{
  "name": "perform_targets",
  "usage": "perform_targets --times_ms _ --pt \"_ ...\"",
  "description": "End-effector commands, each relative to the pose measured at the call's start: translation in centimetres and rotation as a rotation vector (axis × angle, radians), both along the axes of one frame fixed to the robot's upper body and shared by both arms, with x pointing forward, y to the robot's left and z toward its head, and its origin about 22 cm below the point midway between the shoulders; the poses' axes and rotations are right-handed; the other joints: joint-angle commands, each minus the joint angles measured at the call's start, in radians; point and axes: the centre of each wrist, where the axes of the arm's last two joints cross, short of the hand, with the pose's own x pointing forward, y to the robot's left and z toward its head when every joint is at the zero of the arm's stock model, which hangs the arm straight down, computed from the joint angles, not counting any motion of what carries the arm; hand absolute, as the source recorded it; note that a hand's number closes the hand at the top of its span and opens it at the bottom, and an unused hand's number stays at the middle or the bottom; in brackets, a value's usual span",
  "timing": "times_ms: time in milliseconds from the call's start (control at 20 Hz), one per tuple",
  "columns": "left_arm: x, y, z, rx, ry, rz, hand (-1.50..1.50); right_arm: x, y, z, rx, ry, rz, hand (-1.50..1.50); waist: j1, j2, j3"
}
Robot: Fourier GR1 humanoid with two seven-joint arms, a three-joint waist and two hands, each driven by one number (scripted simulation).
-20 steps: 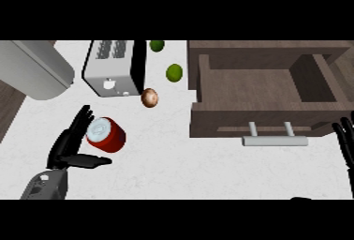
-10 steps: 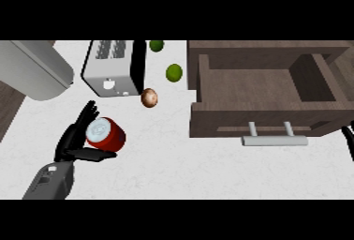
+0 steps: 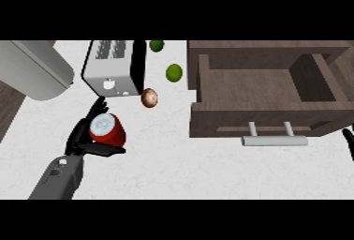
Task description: Pick up the can, place it into the drawer and close the drawer
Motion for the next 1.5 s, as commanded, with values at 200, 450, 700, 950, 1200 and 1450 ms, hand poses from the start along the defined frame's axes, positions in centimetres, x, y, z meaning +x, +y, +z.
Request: perform_targets --times_ms 200,450,700,950,1200,1450 --pt "0.8 -1.6 -0.5 -0.018 -0.033 -0.039 1.50 -1.0 1.1 -1.5 0.019 -0.002 0.016 -1.50 -0.003 0.000 0.000" --pt "0.6 -2.6 0.5 -0.072 -0.046 -0.080 1.50 0.6 0.5 0.0 0.005 -0.004 -0.006 -1.50 0.005 -0.001 0.000" --pt "1.2 -4.4 0.6 -0.121 -0.041 -0.094 1.50 0.2 1.4 -0.1 0.007 -0.031 -0.024 -1.50 0.004 -0.001 0.000" --pt "0.4 -2.0 0.7 -0.125 -0.075 0.160 1.50 -0.4 0.2 -1.2 0.022 -0.014 0.004 -1.50 0.011 -0.003 0.001" --pt "-1.1 -1.9 1.7 -0.151 -0.105 0.266 1.50 -1.3 0.2 -1.2 0.014 -0.010 -0.009 -1.50 0.011 -0.004 0.001" --pt "-0.2 -4.9 4.8 -0.151 -0.174 0.201 1.50 -2.5 -0.2 -0.1 0.025 -0.022 -0.025 -1.50 0.003 -0.002 0.000"
